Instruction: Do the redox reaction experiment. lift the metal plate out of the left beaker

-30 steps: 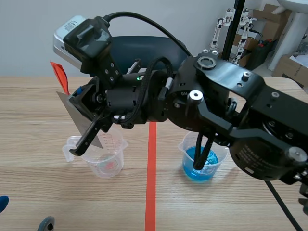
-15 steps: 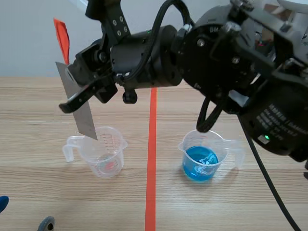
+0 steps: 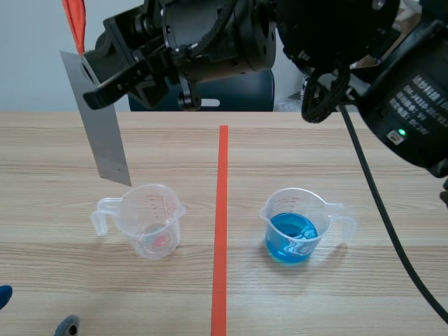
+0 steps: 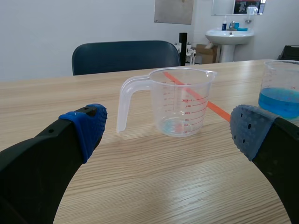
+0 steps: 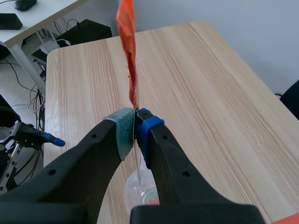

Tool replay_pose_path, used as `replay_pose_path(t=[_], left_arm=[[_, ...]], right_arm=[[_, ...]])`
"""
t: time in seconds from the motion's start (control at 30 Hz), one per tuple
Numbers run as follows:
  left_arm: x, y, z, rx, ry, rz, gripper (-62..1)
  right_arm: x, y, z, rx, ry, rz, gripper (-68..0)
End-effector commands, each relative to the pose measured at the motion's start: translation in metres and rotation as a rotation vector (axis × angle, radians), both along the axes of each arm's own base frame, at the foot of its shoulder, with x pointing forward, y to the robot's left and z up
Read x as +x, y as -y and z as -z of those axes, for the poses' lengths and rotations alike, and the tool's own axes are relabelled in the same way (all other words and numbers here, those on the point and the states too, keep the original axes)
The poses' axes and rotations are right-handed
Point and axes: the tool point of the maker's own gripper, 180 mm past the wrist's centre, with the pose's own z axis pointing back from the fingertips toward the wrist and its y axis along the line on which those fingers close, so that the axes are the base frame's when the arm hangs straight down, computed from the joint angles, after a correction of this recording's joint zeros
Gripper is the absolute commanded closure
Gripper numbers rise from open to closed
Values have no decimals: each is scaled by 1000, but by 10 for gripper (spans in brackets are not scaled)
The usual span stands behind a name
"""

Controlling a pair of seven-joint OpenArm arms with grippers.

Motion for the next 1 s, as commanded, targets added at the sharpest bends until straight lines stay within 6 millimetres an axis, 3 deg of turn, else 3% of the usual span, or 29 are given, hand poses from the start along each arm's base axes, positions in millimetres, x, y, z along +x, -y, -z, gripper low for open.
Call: replay_pose_path(t=[0.0,0.63,0.97], left_arm=[[-1,-3,-10,-19,50,-6,-555],[-1,-3,-10,-20,51,-10,-555],[-1,-3,-10,-20,51,-10,-555]], right_arm=[[1,2,-12,26,17,-3,-6],[11,23,-19,15,36,6,-6],[8,23,-17,3,30,-19,-6]])
